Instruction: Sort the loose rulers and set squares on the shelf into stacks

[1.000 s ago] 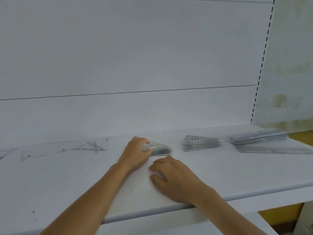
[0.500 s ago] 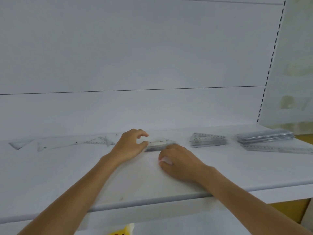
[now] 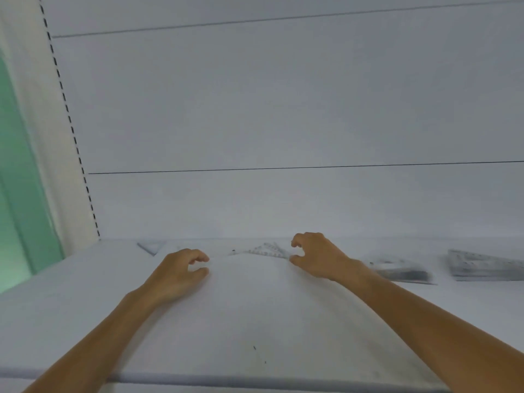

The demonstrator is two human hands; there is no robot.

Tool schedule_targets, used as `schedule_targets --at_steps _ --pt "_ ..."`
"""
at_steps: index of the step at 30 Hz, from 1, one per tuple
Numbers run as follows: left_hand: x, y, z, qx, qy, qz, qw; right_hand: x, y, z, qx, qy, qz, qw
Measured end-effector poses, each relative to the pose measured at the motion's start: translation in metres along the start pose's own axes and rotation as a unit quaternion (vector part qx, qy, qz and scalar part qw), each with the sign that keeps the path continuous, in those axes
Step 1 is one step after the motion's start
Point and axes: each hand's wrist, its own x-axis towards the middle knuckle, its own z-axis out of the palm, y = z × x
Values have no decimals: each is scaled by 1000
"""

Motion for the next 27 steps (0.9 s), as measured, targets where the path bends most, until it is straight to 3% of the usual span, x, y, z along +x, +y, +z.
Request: schedule_targets --at_steps 6,11,16,18,23,27 --pt "20 -44 -26 48 -5 18 999 31 -19 22 -65 -32 79 994" --pt "37 -73 -45 84 -4 -17 996 46 -54 36 -51 5 25 998" --pt "35 -99 -40 166 -134 -92 973 63 -99 59 -13 -4 -28 1000" --pt "35 -101 -39 182 -142 -76 970 71 -117 69 -13 -11 -41 999" --pt "31 -95 -50 157 -80 -33 984 87 -159 91 -7 -27 -51 998" --pt "15 -97 -63 178 -81 40 980 88 -177 96 -23 -23 -58 998"
